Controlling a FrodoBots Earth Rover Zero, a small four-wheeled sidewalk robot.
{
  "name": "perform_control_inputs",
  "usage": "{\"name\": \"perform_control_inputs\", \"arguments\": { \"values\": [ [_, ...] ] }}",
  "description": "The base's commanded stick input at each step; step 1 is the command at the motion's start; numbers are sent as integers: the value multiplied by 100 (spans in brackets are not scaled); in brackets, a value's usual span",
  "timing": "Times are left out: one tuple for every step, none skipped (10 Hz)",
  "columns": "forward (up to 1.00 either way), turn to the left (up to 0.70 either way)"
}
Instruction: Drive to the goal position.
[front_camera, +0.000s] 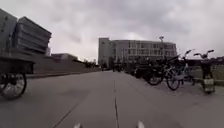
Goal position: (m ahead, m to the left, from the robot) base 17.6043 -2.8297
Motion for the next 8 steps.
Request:
{"name": "perform_control_inputs", "arguments": {
  "values": [
    [70, 0],
    [70, 0],
    [70, 0],
    [70, 0],
    [70, 0],
    [70, 0],
    [70, 0],
    [70, 0]
  ]
}}
